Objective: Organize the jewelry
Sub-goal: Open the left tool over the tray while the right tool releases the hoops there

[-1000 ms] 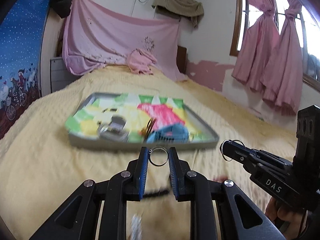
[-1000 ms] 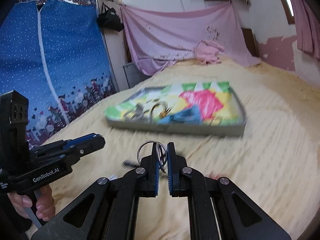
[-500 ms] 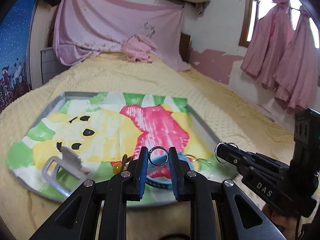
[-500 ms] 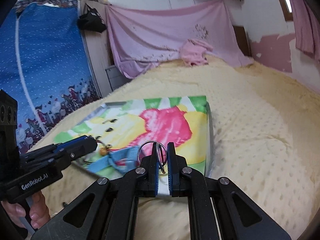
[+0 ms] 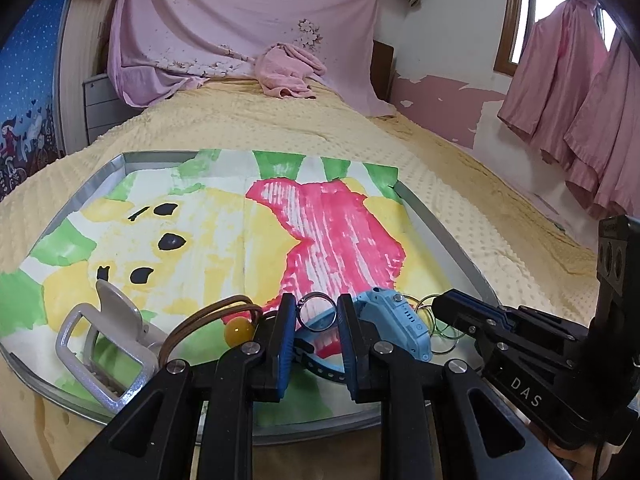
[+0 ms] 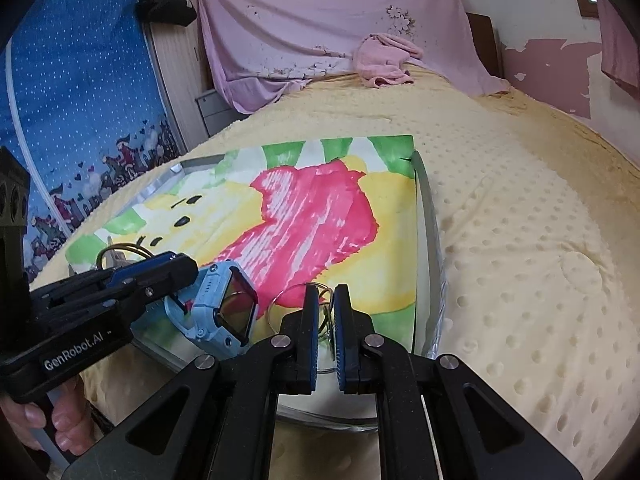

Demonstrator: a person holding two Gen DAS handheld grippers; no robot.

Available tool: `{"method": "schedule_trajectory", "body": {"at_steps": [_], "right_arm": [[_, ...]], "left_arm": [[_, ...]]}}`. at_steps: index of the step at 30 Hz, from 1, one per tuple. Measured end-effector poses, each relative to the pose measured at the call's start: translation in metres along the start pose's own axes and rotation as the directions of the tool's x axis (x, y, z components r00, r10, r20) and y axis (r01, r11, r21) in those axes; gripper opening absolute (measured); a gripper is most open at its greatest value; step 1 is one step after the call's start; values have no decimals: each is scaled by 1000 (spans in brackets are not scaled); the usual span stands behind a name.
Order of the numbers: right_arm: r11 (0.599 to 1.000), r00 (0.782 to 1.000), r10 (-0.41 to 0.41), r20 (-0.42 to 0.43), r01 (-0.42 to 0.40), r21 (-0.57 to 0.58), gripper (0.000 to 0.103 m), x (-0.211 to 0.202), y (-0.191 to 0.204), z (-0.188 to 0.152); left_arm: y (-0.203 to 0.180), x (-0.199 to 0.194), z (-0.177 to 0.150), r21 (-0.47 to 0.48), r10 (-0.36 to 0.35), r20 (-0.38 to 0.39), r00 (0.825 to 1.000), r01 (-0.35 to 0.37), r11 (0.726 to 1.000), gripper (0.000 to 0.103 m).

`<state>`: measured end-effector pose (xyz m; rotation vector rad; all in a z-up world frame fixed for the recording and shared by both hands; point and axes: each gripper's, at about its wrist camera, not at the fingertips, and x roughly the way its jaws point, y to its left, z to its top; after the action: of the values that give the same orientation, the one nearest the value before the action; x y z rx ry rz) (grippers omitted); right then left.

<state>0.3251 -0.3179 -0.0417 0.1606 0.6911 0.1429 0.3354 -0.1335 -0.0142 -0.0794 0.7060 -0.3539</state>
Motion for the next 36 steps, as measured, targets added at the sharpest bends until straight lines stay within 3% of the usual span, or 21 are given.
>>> {"method": "schedule_trajectory", "body": {"at_steps": [6,12,14,16,18,23,30,32,36], "right_arm": [[1000,1000,11,11,-11,16,9,-5,-5,-1],[1000,999,13,50,-14,15,22,-14,-5,-4],[1000,997,3,76,-4,22,33,-20,-6,-5],[999,996,2,93,-6,32,34,-25,-9,-5],[999,994,3,111,-8,47,34,-29,-12,-5],[997,984,-4,178,-9,74,47,-43,-18,-6],[997,954,-2,301,-19,69,65,-80,-16,-14],[998,941,-2,338,-20,61,77,-92,-14,-18],[999,914,6,405,-25,42,87,-115,-8,-25]], "left_arm": [[2,-2,0,-6,-16,5,1000,16,1000,21],[3,-9,-4,-21,-30,35,999,31,999,21],[2,-10,-4,-19,-32,42,999,32,999,23],[0,-14,-4,-13,-29,54,998,29,999,36],[-2,-21,-5,-8,-16,95,995,17,1000,68],[-6,-39,-5,6,-1,171,985,0,1000,69],[-1,-76,-13,-26,53,280,958,-48,999,98],[1,-89,-19,-42,72,313,947,-61,997,102],[5,-112,-30,-63,118,359,926,-102,993,103]]}}
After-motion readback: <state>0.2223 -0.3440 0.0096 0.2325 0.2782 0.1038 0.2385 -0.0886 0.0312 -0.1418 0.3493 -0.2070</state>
